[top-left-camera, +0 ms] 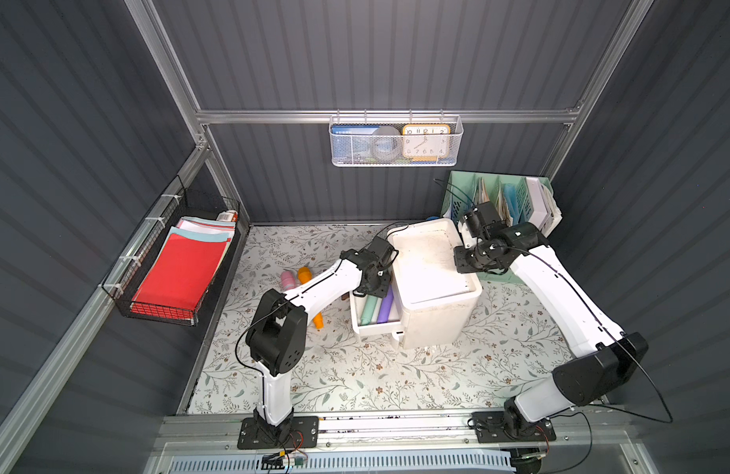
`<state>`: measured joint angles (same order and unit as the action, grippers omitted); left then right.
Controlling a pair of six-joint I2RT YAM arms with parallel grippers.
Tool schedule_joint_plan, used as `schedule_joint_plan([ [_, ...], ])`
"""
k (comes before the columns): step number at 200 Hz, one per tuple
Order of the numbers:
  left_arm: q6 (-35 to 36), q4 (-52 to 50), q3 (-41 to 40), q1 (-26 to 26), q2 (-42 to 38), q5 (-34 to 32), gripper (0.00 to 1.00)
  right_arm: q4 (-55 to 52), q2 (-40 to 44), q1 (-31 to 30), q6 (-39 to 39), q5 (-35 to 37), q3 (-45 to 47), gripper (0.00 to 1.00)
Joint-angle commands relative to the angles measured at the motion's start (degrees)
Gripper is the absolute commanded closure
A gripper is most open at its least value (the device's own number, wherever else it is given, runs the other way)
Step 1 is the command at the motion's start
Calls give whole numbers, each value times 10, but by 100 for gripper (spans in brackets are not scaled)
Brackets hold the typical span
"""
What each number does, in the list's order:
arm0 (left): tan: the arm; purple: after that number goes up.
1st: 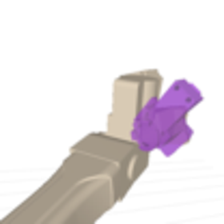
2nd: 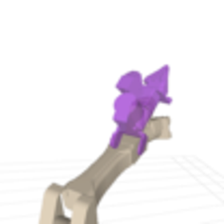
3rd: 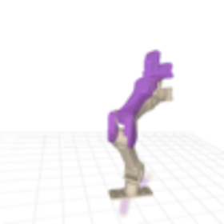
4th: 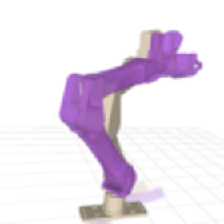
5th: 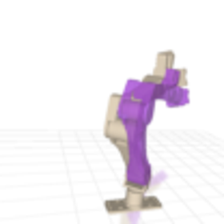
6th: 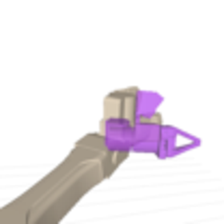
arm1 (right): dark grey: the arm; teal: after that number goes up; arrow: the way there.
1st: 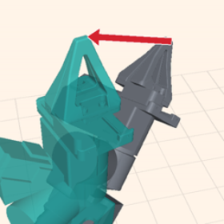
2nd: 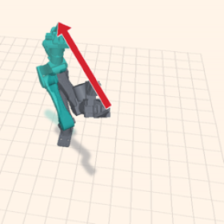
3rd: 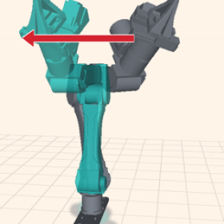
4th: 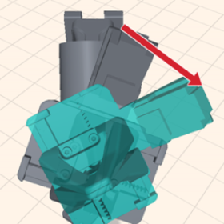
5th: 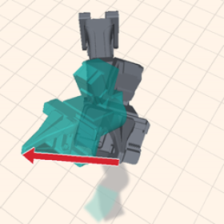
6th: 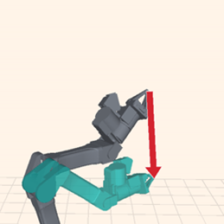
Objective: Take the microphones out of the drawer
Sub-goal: Pick up the microphone from the drawer.
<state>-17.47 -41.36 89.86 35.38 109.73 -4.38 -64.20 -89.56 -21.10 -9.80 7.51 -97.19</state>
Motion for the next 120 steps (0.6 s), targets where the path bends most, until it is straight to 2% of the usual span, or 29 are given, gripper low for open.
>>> schedule_joint_plan([
  [1, 9, -10, -14, 10, -20, 10, 76, -25, -49, -2, -8, -25, 29, 100],
  [120, -6, -19, -10, 10, -110, 18, 79, -30, -49, -2, -9, -26, 24, 100],
])
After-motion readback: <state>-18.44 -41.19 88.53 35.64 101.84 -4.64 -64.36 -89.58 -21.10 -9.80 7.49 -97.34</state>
